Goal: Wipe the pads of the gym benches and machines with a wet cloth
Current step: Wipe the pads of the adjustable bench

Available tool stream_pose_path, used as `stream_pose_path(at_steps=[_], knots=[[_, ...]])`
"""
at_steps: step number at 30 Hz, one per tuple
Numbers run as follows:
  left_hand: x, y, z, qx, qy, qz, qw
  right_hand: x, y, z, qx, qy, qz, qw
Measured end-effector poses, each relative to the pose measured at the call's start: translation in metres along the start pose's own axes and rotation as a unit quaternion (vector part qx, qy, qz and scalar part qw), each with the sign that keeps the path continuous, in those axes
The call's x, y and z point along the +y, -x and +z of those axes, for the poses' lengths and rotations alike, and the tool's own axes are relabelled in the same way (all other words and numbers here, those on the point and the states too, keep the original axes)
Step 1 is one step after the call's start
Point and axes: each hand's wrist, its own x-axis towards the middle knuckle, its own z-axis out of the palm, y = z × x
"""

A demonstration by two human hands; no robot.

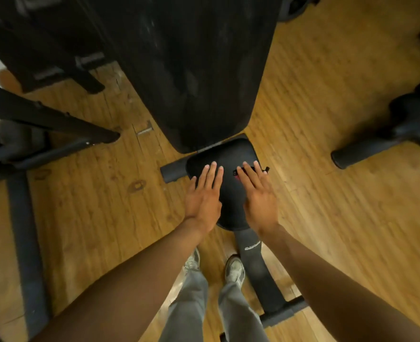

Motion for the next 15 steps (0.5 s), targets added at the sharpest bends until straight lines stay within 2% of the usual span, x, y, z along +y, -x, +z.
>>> stream_pose_path(at_steps=[7, 15], knots=[[0.009, 0.021, -0.138, 0.076, -0.021, -0.028, 0.996, -0.054, -0.054, -0.128, -0.019, -0.04, -0.029, 0.999], [-0.032, 0.016, -0.28, 0.25, 0.017, -0.08, 0.965, -0.138, -0.16, -0.245, 0.09, -0.063, -0.09, 0.99]])
